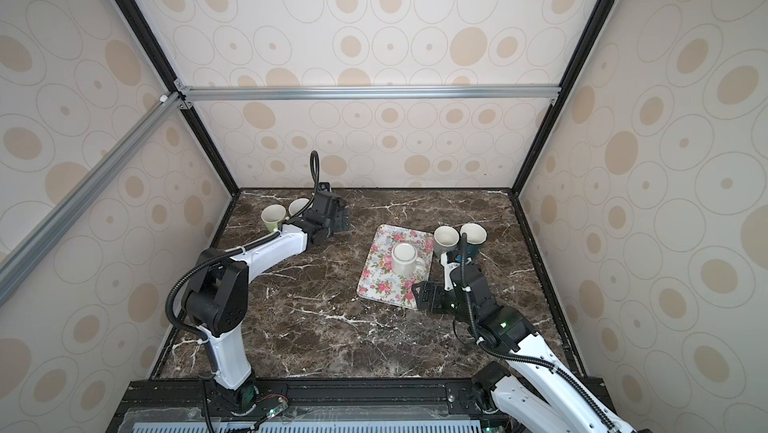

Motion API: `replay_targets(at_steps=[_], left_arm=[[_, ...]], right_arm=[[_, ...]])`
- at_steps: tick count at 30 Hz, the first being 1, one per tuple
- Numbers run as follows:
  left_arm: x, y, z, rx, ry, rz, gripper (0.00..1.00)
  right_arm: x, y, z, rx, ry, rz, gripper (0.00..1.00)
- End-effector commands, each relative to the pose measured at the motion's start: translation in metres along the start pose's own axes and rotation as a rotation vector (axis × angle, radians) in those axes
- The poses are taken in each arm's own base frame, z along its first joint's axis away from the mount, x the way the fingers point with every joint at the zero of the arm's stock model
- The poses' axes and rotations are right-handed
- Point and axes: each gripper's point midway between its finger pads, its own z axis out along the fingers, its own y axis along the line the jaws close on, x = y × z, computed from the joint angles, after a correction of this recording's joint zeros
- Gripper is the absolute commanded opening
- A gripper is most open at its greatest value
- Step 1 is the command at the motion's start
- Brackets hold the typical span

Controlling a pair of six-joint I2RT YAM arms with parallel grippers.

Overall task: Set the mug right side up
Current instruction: 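Release the black mug with the left gripper while the right nears the white mug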

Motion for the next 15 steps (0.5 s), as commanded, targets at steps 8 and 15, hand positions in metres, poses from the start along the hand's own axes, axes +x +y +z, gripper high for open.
replay_targets(at_steps=[8,15], left_arm=[[0.002,-0.024,-0.048,0.099,0.003,0.007,0.98],[0.008,-0.027,-0.078,0.183,-0.016,-0.011,0.98]], right_arm=[[0.016,-0.018,0.012,0.108,0.102,-0.018,0.93],[0.007,-0.02,0.013,0.16,0.13,-0.065,0.94]])
